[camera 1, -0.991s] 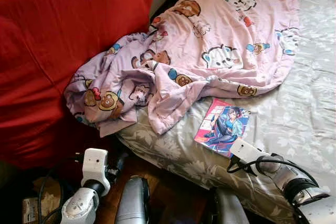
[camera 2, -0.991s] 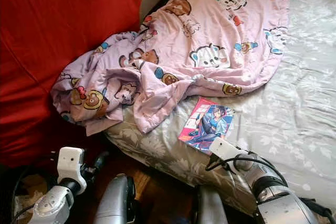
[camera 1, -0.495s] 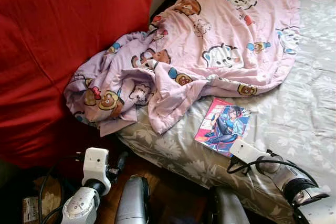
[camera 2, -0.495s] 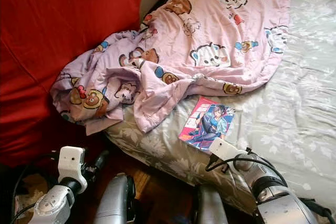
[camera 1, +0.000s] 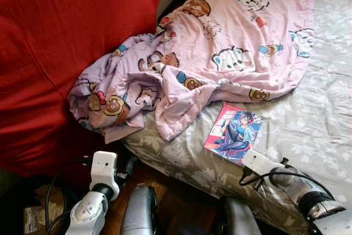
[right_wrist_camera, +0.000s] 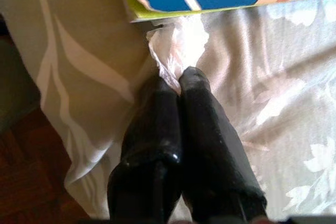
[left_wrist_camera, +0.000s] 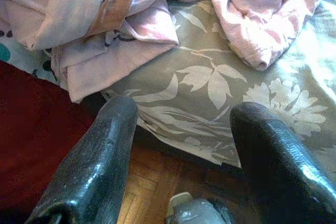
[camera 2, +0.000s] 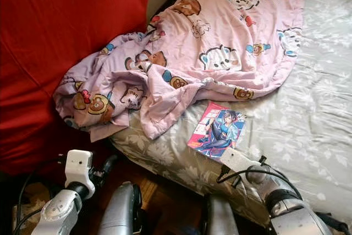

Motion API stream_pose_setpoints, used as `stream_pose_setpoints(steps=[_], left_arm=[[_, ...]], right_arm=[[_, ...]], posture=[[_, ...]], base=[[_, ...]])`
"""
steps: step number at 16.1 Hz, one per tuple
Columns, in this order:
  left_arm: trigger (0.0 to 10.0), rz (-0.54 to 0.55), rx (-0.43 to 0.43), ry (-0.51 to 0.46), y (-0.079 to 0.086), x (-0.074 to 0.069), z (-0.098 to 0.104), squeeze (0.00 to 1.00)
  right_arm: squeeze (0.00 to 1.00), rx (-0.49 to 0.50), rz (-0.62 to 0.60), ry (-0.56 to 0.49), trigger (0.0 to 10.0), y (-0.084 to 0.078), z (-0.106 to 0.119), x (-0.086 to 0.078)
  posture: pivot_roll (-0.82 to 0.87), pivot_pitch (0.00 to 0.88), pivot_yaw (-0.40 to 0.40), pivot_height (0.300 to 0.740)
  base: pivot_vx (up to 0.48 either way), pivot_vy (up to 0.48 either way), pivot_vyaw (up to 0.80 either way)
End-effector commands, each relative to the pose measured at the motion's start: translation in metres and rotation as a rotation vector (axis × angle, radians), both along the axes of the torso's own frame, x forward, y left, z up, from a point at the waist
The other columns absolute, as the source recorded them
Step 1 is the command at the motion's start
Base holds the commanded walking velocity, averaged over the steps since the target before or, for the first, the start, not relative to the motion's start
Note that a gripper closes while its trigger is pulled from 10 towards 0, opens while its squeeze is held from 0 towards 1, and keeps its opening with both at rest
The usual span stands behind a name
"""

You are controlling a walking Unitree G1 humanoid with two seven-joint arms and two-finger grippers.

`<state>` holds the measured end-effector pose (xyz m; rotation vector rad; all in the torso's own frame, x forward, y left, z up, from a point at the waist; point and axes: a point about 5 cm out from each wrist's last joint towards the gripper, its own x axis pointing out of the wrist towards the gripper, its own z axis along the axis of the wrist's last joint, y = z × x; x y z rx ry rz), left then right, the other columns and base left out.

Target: Clean up the room

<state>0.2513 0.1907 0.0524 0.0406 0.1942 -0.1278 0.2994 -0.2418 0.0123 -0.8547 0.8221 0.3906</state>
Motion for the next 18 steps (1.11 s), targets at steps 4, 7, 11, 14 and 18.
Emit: stream_pose_setpoints(steps=[4,7,11,14,18], left_arm=[[10.0,0.002,0.011,0.014,-0.004,0.005,-0.007,0.00],[10.0,-0.001,-0.003,0.007,-0.011,0.012,-0.009,0.00],[10.0,0.004,-0.009,0.005,-0.011,0.019,-0.010,0.00],[10.0,0.007,-0.010,0.008,-0.011,0.022,-0.012,0.00],[10.0,0.047,-0.041,0.011,-0.009,0.028,-0.016,0.00]], right_arm=[[0.00,0.062,-0.090,-0.025,0.0,-0.007,-0.010,-0.013],[0.00,0.194,-0.235,-0.183,0.0,-0.013,-0.009,-0.016],[0.00,0.477,-0.538,-0.373,0.0,-0.016,-0.013,-0.030],[0.00,0.619,-0.615,-0.461,10.0,0.001,-0.019,-0.040],[0.00,0.863,-0.758,-0.608,10.0,0.037,-0.016,-0.036]], posture=[[0.05,0.117,0.045,0.615],[0.02,0.105,0.034,0.615],[-0.01,0.093,0.027,0.615],[-0.03,0.092,0.027,0.615],[-0.03,0.072,0.029,0.615]], base=[[0.000,0.000,0.00],[0.000,0.000,0.00],[0.000,0.000,0.00],[0.000,0.000,0.00],[0.000,0.000,0.00]])
